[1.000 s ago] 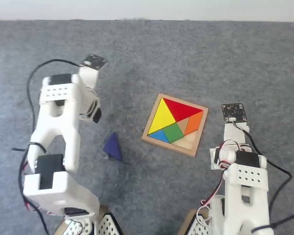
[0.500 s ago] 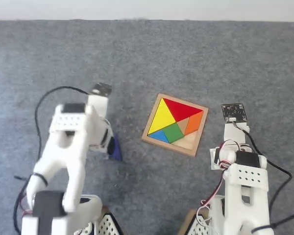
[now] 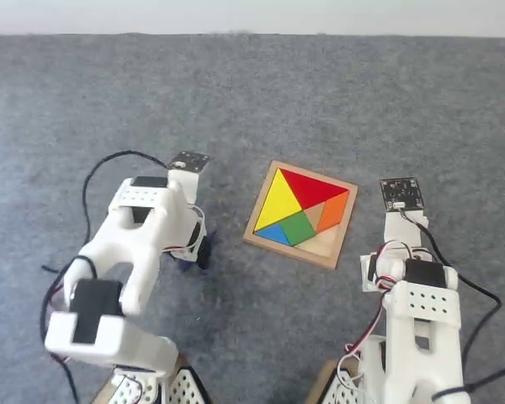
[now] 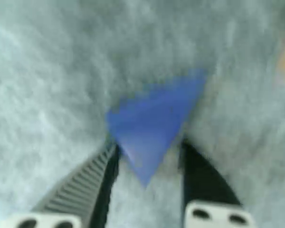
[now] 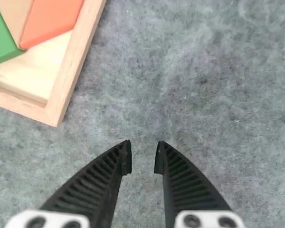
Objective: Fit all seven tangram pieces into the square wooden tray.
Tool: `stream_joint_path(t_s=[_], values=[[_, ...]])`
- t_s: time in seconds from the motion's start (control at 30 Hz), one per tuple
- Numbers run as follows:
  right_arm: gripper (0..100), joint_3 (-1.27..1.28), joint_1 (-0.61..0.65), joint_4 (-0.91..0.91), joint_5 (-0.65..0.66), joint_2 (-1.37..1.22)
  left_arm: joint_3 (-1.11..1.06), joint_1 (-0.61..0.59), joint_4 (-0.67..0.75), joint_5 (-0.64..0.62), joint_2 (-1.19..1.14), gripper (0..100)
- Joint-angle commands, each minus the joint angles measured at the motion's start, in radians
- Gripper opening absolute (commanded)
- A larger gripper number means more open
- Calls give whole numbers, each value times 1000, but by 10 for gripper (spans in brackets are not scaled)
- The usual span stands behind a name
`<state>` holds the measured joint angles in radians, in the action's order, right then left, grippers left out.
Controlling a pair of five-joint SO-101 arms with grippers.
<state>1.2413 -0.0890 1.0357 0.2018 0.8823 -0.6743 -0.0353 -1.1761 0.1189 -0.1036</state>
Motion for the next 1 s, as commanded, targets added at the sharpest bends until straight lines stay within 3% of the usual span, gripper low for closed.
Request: stream_joint_path(t_s=[0.0, 0.2, 0.63, 0.97], values=[[93, -5, 5, 2, 5, -8, 90, 6, 2, -14, -101, 200], [93, -5, 5, 2, 5, -8, 168, 6, -8, -21, -94, 197], [93, -5, 5, 2, 5, -8, 197, 5, -135, 169, 196, 227], [93, -5, 5, 1, 5, -10, 309, -32, -103, 262, -48, 225]])
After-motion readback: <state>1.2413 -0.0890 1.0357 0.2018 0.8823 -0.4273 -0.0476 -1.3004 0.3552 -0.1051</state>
